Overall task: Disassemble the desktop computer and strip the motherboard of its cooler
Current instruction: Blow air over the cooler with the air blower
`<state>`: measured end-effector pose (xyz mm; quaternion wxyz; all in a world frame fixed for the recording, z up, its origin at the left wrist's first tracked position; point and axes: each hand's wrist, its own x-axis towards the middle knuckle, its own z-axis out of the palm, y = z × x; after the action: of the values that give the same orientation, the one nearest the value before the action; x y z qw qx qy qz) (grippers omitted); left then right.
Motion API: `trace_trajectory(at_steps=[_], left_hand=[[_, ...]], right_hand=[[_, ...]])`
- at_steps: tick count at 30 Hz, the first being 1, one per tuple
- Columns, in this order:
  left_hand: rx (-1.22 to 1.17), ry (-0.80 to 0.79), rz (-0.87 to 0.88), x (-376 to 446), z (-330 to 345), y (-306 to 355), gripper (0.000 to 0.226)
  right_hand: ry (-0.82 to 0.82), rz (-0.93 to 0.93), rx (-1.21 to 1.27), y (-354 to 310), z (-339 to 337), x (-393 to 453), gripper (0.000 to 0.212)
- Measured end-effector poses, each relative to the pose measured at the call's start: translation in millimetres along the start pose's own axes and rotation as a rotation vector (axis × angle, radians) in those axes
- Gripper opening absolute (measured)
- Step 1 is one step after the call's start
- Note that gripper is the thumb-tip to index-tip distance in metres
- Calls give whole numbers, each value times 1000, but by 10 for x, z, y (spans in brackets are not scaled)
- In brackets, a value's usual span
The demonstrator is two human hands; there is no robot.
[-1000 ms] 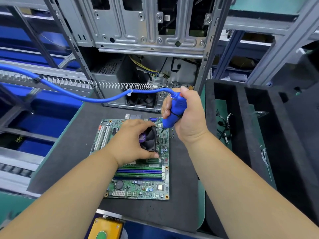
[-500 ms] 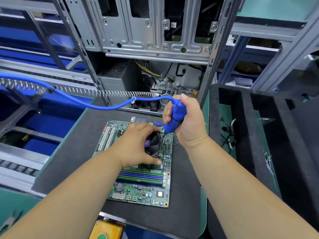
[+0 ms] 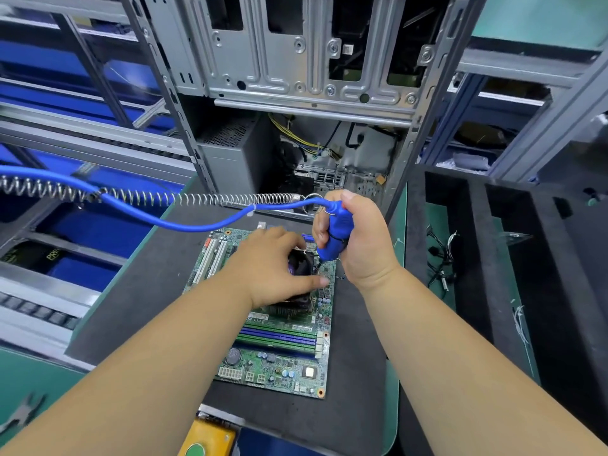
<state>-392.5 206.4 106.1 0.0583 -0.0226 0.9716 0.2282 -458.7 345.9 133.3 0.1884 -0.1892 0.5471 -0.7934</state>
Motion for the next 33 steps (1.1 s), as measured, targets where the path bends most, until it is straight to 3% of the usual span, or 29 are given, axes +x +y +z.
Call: trace_trajectory(at_steps=[3,5,11,19,24,26,30,33], left_hand=[[100,-121,38,-70,37,-12,105],[171,-131,93,-92,54,-33,111],[167,-32,130,-62,85,-37,91],[135,-112,134,73,51,-96,92],[151,-120,159,75,68,-115,85],[158,-103,167,70,70,-115,80],[139,-49,159,24,98,-95,81],[140,-39,161,11,115,-92,75]], right_hand=[[0,26,15,1,16,13,36],[33,61,23,-1,16,37,42],[101,58,-10,40,66,59,33],[-198,120,147,-41,-107,178,36],[-253,137,138,-40,-106,238,40],[-166,136,101,-20,-45,227,42],[275,-23,-182,74,119,64,51],[455,-115,-200,113,248,-42,45]])
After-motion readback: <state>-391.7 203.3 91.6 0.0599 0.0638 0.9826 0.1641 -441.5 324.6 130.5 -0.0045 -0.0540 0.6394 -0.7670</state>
